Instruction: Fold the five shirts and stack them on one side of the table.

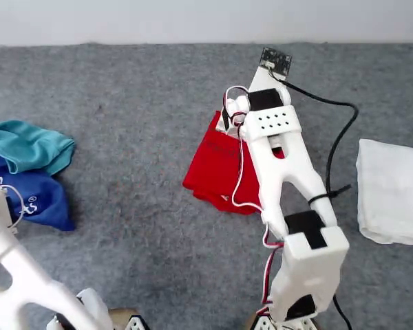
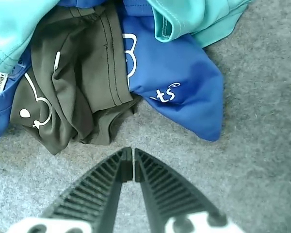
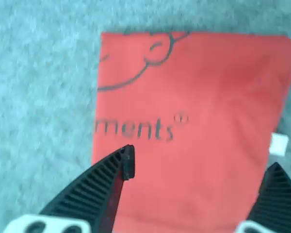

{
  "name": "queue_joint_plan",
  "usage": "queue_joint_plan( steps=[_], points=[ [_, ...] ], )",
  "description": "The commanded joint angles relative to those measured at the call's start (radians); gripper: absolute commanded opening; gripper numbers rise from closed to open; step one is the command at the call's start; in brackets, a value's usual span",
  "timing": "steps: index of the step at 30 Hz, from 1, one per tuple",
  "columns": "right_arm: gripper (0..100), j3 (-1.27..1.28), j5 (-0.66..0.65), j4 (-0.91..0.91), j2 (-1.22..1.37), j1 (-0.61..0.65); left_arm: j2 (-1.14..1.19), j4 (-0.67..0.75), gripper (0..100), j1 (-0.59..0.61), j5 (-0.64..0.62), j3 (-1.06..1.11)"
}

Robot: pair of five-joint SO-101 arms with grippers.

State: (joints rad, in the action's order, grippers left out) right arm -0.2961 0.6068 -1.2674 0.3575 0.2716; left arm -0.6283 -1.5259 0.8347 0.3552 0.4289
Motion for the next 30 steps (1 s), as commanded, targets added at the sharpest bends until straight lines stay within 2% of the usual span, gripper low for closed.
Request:
queue_joint_plan(
  steps=[1,8,15,25,27,30],
  points=[
    [38.3,-0.015,0.014,0.048,0.031,-0.042,-0.014,0.0,1,-0.008,0.0,-0.005],
    [38.1,-0.015,0.015,0.042,0.136,-0.082,-0.012,0.0,1,-0.006,0.0,-0.005],
    [38.2,-0.017,0.04,-0.022,0.2,-0.085,-0.012,0.0,1,-0.006,0.0,-0.004],
    [37.7,-0.048,0.035,-0.024,0.374,-0.085,-0.012,0.0,1,-0.006,0.0,-0.004],
    [34.0,-0.091,0.035,-0.065,0.392,-0.085,-0.012,0.0,1,-0.006,0.0,-0.004],
    [18.8,-0.146,0.034,-0.113,0.437,-0.099,-0.012,-0.002,1,-0.006,0.0,-0.004]
  ],
)
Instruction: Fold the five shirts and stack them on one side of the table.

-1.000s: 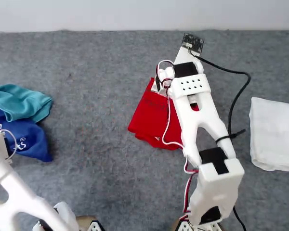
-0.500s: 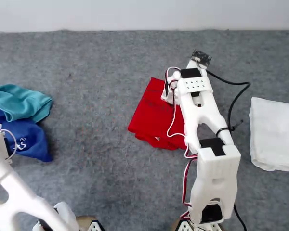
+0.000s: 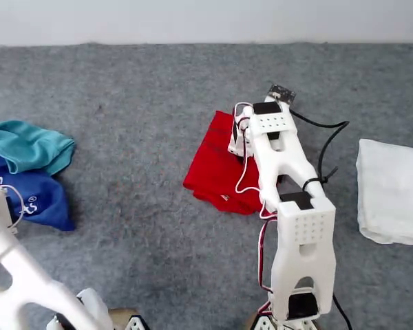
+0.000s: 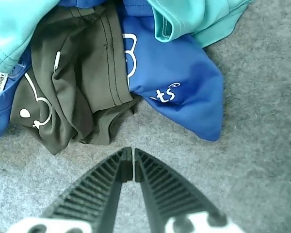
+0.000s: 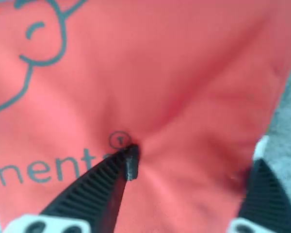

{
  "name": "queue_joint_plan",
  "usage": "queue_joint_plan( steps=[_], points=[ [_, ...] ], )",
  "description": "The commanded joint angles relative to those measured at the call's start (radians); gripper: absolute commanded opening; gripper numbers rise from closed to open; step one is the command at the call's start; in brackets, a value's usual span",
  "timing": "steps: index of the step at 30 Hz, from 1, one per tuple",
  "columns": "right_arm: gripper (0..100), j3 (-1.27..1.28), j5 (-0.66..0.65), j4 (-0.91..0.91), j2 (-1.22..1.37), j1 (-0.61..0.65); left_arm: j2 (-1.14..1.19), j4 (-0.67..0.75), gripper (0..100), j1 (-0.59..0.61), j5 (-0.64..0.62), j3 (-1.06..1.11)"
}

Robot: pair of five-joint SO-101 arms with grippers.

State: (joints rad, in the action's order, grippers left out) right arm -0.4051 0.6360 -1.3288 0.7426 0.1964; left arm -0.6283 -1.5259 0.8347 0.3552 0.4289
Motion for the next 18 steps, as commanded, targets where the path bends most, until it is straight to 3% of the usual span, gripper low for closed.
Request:
queue_joint_plan(
  steps=[1,3,6,14,18],
  points=[
    [12.2,-0.063,0.003,-0.073,0.068,-0.031,-0.012,-0.002,1,-0.006,0.0,-0.004],
    [0.5,-0.117,-0.035,-0.11,0.096,-0.047,-0.012,-0.002,1,-0.006,0.0,-0.005],
    [3.6,-0.183,-0.109,-0.188,0.119,-0.081,-0.012,-0.002,1,-0.006,0.0,-0.005],
    [0.9,-0.485,-0.33,-0.475,0.119,-0.137,-0.012,-0.002,1,-0.009,0.0,-0.005],
    [0.8,-0.499,-0.448,-0.472,0.008,-0.217,-0.012,-0.002,1,-0.009,0.0,-0.005]
  ],
)
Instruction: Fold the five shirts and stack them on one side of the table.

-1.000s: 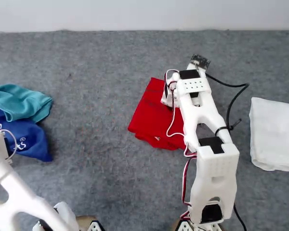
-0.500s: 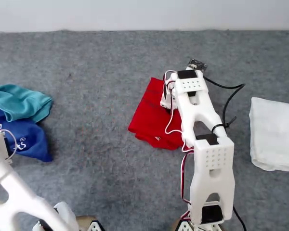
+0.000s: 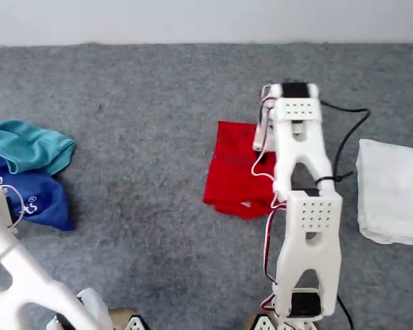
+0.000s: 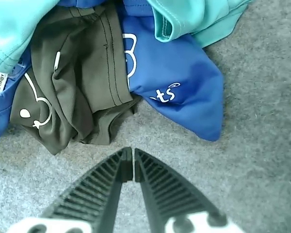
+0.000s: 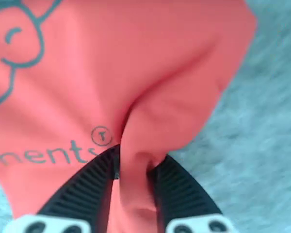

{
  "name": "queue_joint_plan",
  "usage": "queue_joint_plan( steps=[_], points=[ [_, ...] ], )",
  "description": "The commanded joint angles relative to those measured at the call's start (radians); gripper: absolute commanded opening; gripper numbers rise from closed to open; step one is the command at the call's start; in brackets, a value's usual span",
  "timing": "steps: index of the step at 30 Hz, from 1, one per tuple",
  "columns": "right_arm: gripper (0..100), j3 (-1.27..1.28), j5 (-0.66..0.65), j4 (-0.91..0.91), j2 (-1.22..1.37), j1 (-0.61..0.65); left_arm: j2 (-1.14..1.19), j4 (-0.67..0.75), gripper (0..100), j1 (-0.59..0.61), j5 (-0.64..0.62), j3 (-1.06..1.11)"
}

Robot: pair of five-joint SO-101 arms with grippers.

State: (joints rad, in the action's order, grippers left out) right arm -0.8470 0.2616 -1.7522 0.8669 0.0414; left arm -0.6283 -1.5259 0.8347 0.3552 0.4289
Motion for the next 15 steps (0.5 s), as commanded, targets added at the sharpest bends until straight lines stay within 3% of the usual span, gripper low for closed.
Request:
queue_joint_plan(
  steps=[1,15],
  points=[
    [0.8,-0.049,-0.094,-0.048,-0.162,-0.082,-0.012,-0.002,1,-0.009,0.0,-0.005],
    [0.8,0.299,-0.546,-0.044,-0.825,-0.337,-0.012,0.002,1,-0.011,0.0,-0.005]
  ],
)
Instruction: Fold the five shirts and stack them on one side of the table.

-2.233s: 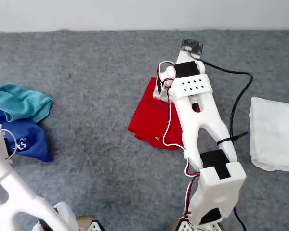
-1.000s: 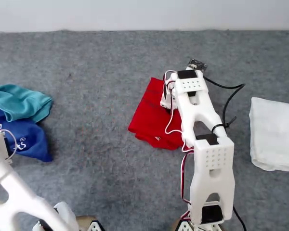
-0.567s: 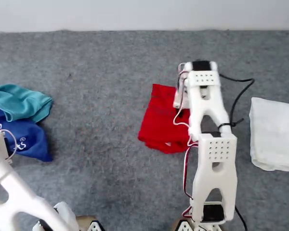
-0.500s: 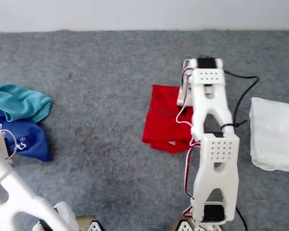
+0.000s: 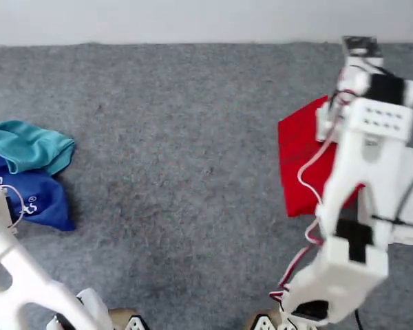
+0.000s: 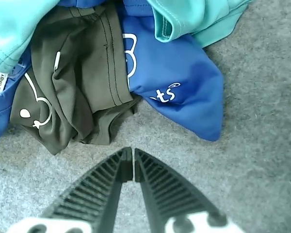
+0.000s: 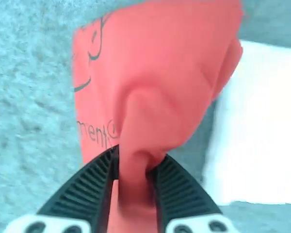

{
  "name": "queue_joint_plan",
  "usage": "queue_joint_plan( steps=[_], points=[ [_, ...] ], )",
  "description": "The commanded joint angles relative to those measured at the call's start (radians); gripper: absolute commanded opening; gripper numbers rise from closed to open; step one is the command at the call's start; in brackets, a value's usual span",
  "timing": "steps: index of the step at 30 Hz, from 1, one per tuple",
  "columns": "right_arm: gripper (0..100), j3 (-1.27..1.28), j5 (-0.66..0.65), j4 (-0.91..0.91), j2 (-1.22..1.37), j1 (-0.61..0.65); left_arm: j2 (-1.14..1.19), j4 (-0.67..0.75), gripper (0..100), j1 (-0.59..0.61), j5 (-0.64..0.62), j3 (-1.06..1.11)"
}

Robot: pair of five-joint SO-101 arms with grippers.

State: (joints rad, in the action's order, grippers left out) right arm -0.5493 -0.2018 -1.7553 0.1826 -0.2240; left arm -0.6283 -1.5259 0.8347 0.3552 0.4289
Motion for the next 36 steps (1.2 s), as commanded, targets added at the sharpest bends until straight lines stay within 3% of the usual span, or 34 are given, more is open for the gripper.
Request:
queue_joint_plan(
  steps=[1,11,28,30,36],
  points=[
    [0.8,0.002,-0.114,-0.041,-0.153,-0.102,-0.012,0.009,1,-0.011,0.0,-0.005],
    [0.9,0.002,-0.269,-0.013,-0.002,-0.357,-0.012,0.029,1,-0.011,0.0,-0.005],
    [1.3,-0.005,-0.466,0.456,0.303,-0.504,-0.012,0.023,1,-0.011,0.0,-0.005],
    [4.8,-0.005,-0.519,0.467,0.306,-0.513,-0.012,0.023,1,-0.011,0.0,-0.005],
    [32.4,-0.005,-0.543,0.407,0.26,-0.518,-0.012,0.023,1,-0.011,0.0,-0.005]
  ],
)
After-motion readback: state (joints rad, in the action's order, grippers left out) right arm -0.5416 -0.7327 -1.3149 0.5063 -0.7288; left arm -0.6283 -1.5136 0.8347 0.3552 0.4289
